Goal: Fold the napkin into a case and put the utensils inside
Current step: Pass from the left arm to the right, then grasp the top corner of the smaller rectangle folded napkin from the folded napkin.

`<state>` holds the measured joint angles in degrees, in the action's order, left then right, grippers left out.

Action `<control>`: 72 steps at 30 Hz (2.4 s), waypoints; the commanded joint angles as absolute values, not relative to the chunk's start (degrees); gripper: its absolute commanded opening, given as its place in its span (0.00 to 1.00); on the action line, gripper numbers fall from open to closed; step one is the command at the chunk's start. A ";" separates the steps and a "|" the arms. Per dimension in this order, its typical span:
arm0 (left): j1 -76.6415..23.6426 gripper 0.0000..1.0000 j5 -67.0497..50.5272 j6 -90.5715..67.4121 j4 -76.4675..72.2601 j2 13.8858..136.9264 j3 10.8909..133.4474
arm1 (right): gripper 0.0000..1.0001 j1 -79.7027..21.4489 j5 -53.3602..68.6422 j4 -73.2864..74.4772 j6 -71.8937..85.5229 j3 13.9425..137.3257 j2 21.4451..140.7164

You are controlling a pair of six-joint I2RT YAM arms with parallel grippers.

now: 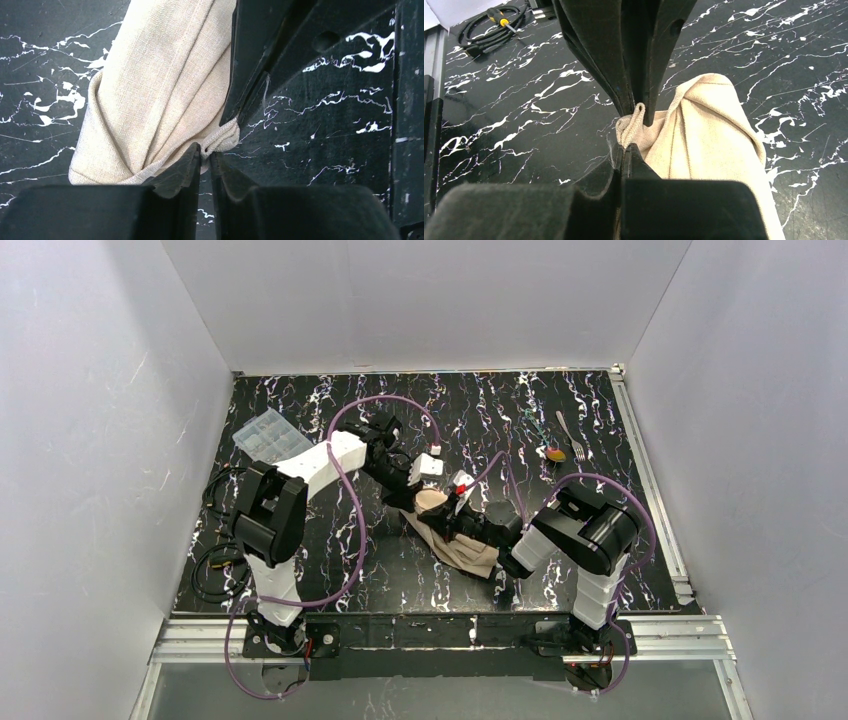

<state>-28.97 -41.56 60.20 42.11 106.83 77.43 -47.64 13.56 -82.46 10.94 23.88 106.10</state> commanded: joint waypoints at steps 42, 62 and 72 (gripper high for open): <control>-29.45 0.44 -30.49 46.19 26.83 108.50 76.68 | 0.01 -41.87 17.77 -73.74 25.42 28.57 107.38; -32.30 0.48 -24.91 47.98 21.54 109.92 74.87 | 0.01 -39.24 21.06 -81.28 32.67 27.87 111.39; -32.26 0.17 -24.70 48.17 21.03 110.67 74.69 | 0.01 -38.67 21.84 -77.13 33.23 29.77 110.41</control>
<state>-32.10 -24.29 47.46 20.34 111.44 75.44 -38.96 21.17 -76.84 32.99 27.66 110.76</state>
